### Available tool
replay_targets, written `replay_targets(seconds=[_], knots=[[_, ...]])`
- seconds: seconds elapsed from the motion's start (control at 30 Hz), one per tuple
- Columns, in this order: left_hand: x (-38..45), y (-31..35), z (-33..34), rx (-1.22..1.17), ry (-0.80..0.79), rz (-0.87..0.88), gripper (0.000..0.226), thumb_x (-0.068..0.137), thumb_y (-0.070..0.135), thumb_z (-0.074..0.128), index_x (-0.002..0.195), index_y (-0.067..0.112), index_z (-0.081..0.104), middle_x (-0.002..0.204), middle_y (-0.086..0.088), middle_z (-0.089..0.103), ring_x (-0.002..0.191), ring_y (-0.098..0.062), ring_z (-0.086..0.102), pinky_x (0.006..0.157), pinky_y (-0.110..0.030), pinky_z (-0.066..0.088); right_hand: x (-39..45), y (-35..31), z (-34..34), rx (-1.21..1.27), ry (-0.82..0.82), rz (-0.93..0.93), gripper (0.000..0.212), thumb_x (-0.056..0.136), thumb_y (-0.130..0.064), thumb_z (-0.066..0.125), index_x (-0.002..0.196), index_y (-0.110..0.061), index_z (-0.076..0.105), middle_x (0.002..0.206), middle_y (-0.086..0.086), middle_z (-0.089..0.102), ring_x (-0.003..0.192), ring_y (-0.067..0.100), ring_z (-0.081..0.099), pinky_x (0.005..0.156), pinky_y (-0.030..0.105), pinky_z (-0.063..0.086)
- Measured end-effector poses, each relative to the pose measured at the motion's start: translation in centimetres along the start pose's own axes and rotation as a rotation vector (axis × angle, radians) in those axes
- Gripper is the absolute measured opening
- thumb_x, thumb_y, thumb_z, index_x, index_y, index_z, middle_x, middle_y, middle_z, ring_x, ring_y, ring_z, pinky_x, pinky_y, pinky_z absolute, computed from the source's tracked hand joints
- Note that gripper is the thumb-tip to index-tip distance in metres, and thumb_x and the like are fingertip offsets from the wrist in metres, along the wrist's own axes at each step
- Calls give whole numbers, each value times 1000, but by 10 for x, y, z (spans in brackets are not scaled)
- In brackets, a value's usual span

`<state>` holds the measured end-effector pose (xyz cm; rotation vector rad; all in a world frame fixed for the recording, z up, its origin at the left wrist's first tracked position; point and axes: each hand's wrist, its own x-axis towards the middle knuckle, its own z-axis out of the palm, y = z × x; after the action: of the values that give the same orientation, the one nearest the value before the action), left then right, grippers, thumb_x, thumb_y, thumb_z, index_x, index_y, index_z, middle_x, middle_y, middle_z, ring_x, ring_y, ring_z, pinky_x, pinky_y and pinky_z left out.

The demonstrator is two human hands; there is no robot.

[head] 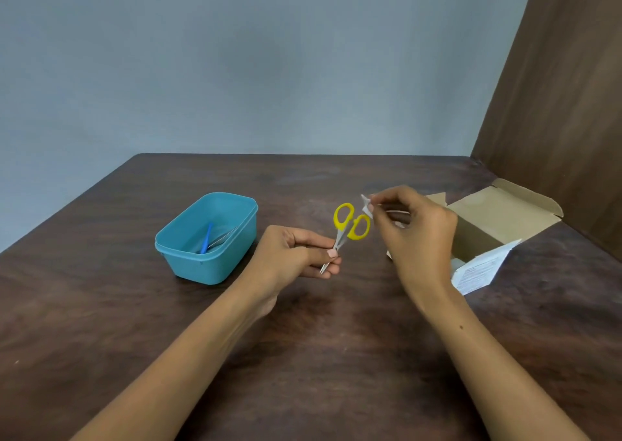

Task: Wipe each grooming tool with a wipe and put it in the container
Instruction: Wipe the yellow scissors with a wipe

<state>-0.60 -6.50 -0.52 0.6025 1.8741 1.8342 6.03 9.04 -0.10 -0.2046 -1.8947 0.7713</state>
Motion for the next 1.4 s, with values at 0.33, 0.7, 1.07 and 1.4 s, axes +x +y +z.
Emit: replay_targets(seconds=[0.33, 0.7, 1.07, 1.4], knots=[[2, -3, -2, 43, 3, 35, 18, 78, -9, 67, 96, -12, 67, 69, -17, 70, 55, -15, 67, 55, -20, 55, -15, 2, 17, -126, -195, -270, 8, 75, -4, 65, 77, -10, 71, 70, 4, 71, 63, 24, 67, 55, 40, 53], [3, -3, -4, 66, 8, 39, 11, 77, -8, 69, 88, -6, 70, 68, -17, 70, 56, -16, 68, 54, -20, 54, -18, 3, 18, -215, -189, -277, 10, 73, -1, 68, 75, -10, 70, 67, 5, 69, 60, 25, 65, 50, 36, 51], [0, 1, -5, 93, -41, 25, 14, 78, -7, 69, 92, -9, 68, 69, -18, 69, 56, -16, 67, 54, -21, 55, -18, 1, 18, -176, -189, -357, 12, 72, -1, 67, 80, -8, 72, 74, 5, 73, 69, 23, 69, 54, 35, 54], [-1, 2, -6, 129, -23, 38, 13, 78, -10, 68, 90, -8, 68, 64, -14, 68, 53, -14, 66, 52, -21, 55, -17, -4, 17, -232, -259, -423, 21, 68, 4, 61, 81, -6, 73, 80, 6, 74, 72, 25, 71, 55, 37, 57]])
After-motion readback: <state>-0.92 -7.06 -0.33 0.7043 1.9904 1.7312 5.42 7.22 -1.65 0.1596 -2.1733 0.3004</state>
